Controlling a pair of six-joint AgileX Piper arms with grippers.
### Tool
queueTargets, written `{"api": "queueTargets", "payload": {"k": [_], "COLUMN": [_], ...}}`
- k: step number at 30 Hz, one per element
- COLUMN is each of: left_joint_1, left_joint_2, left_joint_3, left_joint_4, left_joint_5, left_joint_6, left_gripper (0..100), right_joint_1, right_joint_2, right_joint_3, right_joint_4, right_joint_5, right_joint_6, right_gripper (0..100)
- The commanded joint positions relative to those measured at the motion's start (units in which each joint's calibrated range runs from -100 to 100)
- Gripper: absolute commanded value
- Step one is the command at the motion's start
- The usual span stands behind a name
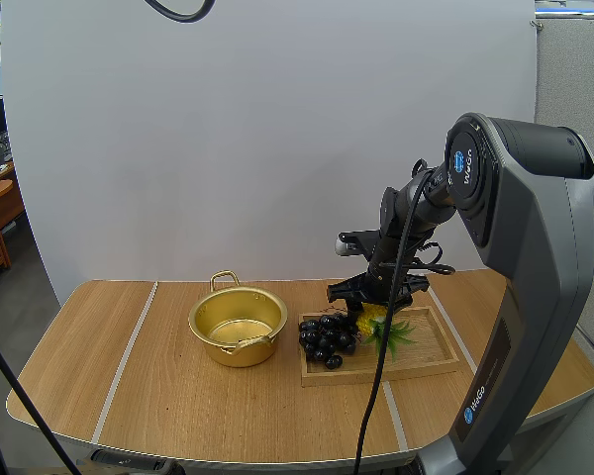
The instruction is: Open the pot, put the pineapple inside, and close it
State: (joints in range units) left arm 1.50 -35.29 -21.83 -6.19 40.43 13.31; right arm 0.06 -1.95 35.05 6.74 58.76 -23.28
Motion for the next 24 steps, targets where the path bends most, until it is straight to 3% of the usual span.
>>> {"api": "queueTargets", "payload": {"k": [1, 13, 24], "left_joint_1": [0.07, 0.07, 0.07], "left_joint_2": [-0.2, -0.2, -0.2], "left_joint_3": [-0.42, -0.42, -0.42], "left_joint_4": [0.09, 0.09, 0.09], "left_joint_5": [-1.94, -1.94, -1.94], "left_joint_6": [-0.21, -0.21, -0.21], "left_gripper": [0, 0, 0], "right_joint_1": [-0.98, -1.77, -1.77], "right_joint_2": [-0.25, -1.24, -11.81], "right_joint_3": [0.61, -0.07, -0.07], "right_joint_4": [-0.58, -1.73, -6.74], "right_joint_5": [-0.64, 2.02, 5.52], "right_joint_6": [-0.15, -0.57, -2.71], "right_gripper": [100, 100, 100]}}
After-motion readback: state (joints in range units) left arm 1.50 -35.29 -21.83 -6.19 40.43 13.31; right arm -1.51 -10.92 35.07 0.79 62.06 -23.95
